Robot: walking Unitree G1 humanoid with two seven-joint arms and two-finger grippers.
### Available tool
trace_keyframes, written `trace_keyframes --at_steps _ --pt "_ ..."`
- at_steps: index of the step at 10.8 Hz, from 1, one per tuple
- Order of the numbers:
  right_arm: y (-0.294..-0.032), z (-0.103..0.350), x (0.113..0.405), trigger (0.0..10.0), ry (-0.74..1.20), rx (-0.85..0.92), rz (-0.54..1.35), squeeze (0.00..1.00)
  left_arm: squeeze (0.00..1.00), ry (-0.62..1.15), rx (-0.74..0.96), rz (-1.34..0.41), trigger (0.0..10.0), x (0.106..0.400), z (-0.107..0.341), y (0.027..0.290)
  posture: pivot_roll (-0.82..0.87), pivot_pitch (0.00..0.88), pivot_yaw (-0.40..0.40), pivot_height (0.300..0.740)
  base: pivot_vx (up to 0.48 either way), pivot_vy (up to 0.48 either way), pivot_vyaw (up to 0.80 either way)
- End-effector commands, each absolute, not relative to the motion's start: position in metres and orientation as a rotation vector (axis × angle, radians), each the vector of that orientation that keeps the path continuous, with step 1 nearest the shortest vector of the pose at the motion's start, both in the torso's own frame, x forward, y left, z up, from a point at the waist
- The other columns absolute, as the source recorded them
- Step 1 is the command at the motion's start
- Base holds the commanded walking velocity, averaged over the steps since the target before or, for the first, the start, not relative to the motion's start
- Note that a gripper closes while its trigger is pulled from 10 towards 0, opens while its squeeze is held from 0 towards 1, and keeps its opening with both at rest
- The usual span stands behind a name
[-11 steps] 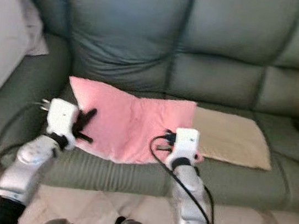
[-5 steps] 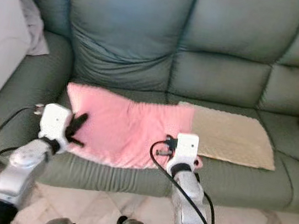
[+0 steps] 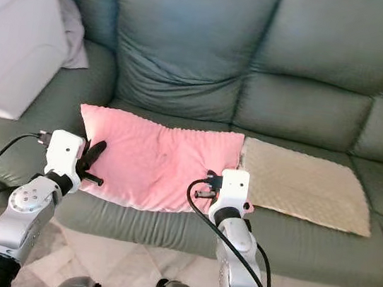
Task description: Move the pillow to the sofa
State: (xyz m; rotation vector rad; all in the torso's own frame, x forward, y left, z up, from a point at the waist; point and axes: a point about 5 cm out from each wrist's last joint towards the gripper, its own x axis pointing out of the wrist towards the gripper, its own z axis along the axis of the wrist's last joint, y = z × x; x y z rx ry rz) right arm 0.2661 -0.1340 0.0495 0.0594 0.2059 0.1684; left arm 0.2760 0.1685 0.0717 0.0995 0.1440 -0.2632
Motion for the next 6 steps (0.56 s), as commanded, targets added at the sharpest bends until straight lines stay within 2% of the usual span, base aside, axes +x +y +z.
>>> trace_keyframes --at_steps 1,4,6 --pt "-0.1353 0.0577 0.2692 10.0 0.176 0.060 0.171 0.00 0.00 0.127 0.107 -0.265 10.0 0.2767 0.0735 0.1665 0.02 0.111 -0.070 0.681 0.000 0.000 0.00" --pt "-0.1339 0.0570 0.2670 10.0 0.175 0.067 0.172 0.00 0.00 0.118 0.093 -0.288 10.0 0.2752 0.0744 0.1594 0.02 0.119 -0.066 0.636 0.000 0.000 0.00" --pt "-0.1339 0.0564 0.2675 10.0 0.178 0.069 0.171 0.00 0.00 0.115 0.085 -0.295 10.0 0.2767 0.0758 0.1589 0.02 0.118 -0.071 0.636 0.000 0.000 0.00"
